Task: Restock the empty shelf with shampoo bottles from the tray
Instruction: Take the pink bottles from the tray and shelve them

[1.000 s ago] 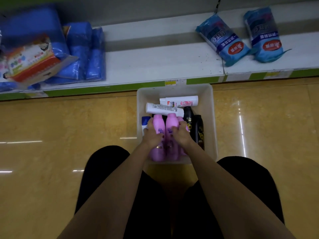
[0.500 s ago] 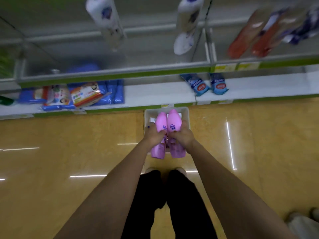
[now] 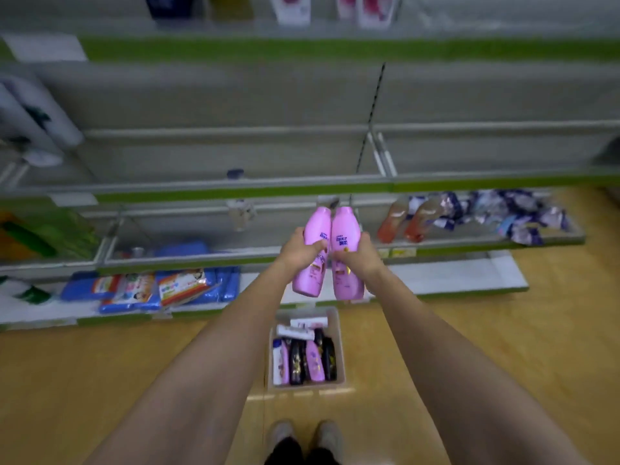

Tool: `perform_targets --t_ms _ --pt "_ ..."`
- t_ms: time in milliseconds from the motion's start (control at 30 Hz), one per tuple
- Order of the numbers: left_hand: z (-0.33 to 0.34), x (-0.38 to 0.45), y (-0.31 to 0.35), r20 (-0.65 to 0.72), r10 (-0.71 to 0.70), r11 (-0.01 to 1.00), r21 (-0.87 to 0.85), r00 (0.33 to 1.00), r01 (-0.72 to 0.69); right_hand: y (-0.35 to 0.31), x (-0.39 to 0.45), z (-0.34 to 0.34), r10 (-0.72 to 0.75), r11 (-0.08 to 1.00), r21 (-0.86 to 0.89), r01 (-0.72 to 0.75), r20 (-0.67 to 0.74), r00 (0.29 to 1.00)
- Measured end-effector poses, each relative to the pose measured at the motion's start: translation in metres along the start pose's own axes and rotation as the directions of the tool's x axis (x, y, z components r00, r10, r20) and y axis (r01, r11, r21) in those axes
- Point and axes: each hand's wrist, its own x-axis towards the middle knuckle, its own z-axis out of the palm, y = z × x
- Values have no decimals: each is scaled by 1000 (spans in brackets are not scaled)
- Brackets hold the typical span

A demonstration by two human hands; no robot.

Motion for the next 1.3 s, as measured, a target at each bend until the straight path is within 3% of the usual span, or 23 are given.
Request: perform_targets --t_ms 100,367,567,967,1133,1300 --pt "-14 -13 54 11 108 991 -74 994 -107 -46 -8 -24 -102 994 -47 100 -53 993" --pt "-39 -43 164 21 347 936 -74 938 -344 -142 -32 -74 -295 955 -26 296 -202 934" --pt "-40 -65 221 63 502 863 -106 862 -495 -175 -36 -110 -320 939 24 344 -314 894" --pt "3 -42 312 21 605 796 -37 796 -604 -221 -28 -191 -449 881 -55 470 -411 794" --pt "26 -8 358 -39 626 775 -75 779 -627 -248 17 -229 -467 853 64 517 -347 813" --pt "44 32 397 -95 617 771 -124 781 -625 -278 75 -263 -490 845 65 531 -306 816"
